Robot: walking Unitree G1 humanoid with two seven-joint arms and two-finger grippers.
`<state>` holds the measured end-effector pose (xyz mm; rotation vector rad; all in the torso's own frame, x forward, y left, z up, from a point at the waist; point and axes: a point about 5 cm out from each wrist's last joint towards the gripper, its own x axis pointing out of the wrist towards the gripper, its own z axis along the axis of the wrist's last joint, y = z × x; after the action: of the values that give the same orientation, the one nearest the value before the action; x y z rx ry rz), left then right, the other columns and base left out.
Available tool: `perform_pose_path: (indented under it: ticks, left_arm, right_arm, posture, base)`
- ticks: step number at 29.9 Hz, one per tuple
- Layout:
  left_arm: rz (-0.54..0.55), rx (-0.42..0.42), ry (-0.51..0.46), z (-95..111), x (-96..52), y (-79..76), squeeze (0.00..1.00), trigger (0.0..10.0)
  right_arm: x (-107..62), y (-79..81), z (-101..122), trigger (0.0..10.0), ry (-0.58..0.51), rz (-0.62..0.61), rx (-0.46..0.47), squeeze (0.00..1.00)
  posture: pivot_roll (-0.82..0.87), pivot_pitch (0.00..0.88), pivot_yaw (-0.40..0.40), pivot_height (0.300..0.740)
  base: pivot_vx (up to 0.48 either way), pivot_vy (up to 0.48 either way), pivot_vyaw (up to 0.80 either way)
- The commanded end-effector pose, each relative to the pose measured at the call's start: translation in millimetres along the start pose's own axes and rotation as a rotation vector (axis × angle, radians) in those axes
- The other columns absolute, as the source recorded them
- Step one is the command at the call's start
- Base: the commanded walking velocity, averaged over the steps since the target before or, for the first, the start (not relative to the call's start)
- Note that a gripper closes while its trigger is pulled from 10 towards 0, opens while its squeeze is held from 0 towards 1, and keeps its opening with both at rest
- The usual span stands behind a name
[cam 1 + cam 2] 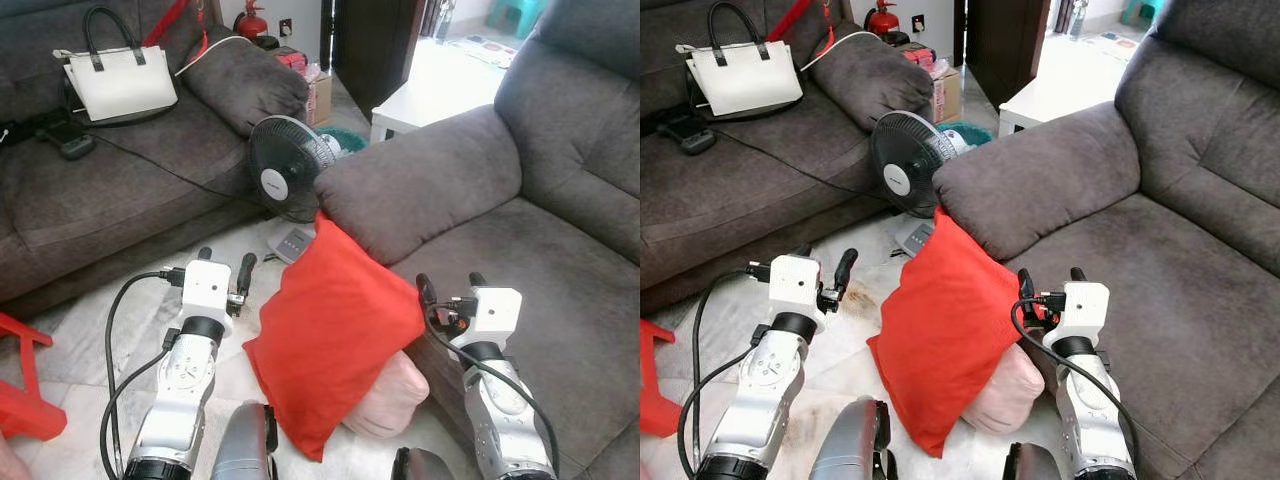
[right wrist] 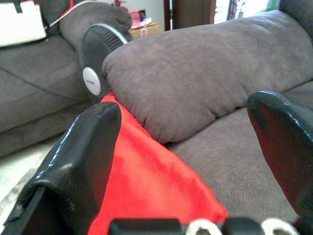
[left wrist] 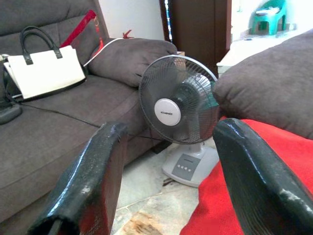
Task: Move the pillow to the sofa from floor
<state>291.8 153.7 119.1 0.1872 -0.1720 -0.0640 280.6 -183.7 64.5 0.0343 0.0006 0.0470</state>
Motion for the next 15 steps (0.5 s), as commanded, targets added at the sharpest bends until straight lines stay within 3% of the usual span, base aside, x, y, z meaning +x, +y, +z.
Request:
perform_pose_path:
  ticks: [1, 10, 15]
  left_arm:
    - [-0.002, 0.002, 0.008, -0.2, 0.2, 1.6, 0.0, 10.0]
    - [-0.005, 0.003, 0.016, -1.5, -0.7, 0.7, 0.0, 10.0]
    - [-0.069, 0.002, 0.015, -2.0, -0.3, -3.7, 0.0, 10.0]
  right_arm:
    - [1.8, 0.8, 2.1, 10.0, -0.011, 0.002, -0.006, 0.0]
    - [1.7, -1.8, 0.7, 10.0, -0.003, -0.021, 0.026, 0.0]
    - [2.3, -3.2, -0.4, 10.0, 0.002, -0.037, 0.041, 0.0]
  posture:
    - [0.13, 0.071, -0.023, 0.625]
    - [0.13, 0.077, -0.024, 0.625]
    - [0.13, 0.079, -0.025, 0.625]
  base:
    - [0.296, 0.0, 0.67]
    - [0.294, 0.0, 0.07]
    - [0.0, 0.0, 0.0]
